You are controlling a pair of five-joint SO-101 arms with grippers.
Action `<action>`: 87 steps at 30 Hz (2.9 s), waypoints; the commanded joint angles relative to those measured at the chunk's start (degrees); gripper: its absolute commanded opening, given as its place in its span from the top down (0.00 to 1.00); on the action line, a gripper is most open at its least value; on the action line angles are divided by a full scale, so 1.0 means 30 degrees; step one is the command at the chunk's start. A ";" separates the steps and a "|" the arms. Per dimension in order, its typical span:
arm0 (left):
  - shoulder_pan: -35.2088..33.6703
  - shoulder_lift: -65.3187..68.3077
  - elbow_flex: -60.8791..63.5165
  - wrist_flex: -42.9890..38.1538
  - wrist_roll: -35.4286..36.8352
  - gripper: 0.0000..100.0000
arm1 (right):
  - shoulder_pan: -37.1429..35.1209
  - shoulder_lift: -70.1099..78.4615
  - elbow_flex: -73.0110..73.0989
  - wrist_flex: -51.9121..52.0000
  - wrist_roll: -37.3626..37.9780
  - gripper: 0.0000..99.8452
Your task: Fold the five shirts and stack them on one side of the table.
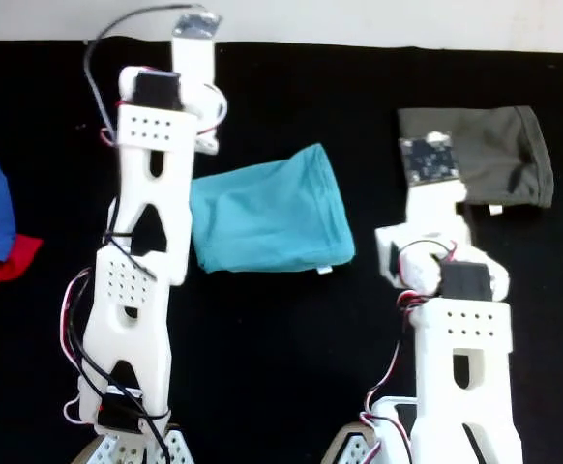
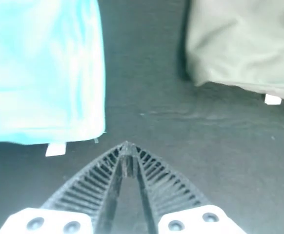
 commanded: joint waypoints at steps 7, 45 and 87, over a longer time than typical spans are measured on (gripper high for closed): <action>0.0601 0.1158 0.2535 -0.3018 0.1289 0.99 | -0.1949 0.0015 0.2799 -0.5260 -0.3136 0.99; -0.0073 0.3971 -0.3121 -0.0205 0.1260 0.99 | -0.2418 0.9538 -0.0366 -0.4029 -0.3048 0.99; 0.2974 -2.1436 3.9897 -2.0308 0.1319 0.99 | -0.4234 2.6359 -2.1788 -0.2886 -0.3077 0.99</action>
